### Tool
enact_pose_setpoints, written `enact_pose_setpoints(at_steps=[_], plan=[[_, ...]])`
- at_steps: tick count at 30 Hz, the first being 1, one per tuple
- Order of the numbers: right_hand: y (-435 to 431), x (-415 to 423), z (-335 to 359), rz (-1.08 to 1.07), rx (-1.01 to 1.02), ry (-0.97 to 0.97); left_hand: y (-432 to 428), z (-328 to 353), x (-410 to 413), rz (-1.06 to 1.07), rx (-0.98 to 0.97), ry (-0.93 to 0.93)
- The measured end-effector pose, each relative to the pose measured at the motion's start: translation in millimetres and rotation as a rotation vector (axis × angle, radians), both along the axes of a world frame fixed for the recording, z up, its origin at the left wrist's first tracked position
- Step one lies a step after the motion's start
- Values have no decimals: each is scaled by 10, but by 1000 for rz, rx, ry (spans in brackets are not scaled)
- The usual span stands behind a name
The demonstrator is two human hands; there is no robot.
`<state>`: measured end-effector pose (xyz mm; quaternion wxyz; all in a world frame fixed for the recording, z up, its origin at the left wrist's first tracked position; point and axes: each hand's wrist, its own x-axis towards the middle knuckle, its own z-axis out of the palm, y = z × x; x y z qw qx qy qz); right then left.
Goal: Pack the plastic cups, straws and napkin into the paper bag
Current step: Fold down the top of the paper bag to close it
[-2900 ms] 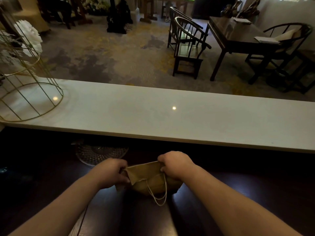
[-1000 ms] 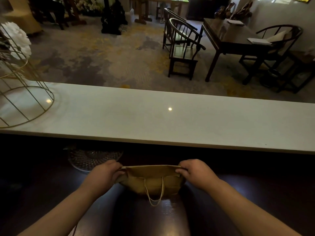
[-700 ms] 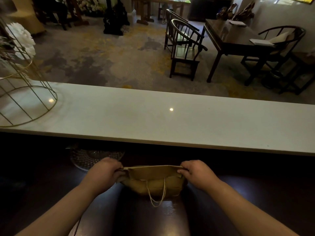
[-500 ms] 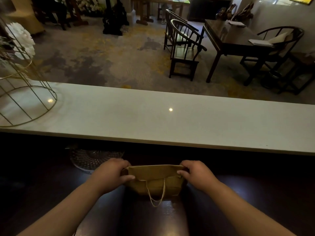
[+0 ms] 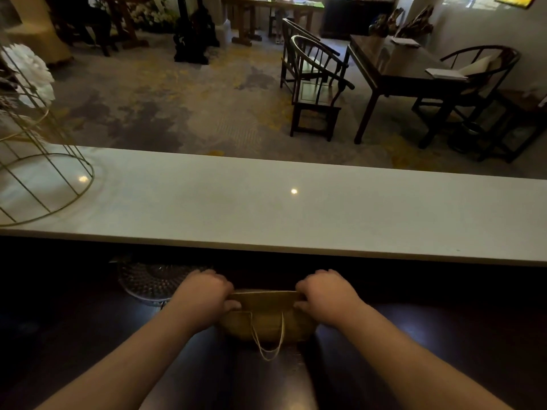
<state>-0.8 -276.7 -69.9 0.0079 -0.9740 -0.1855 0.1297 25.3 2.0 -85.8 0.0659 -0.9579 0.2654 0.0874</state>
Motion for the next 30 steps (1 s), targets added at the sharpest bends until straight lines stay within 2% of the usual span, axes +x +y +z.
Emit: enact_pose_setpoints(at_steps=[6,10,14,19,23,30], plan=[[565,15,59,93,54,61,-488,106,-71,-96,-42,38],[342,71,38,54,69,42,-344,69,-70,-64,-102,15],[41,50,-30,12,113,115,-126,-15,-48,-42,-256,41],[-225,17,-63,-60,138,79,118,-190,-14,-39,-215,-49],[-332,-33,-150,-129,233,91,198,-199,-34,26,-330,12],[-385,-104,-254,-299,381,86,236,-187,-8,175,-386,76]])
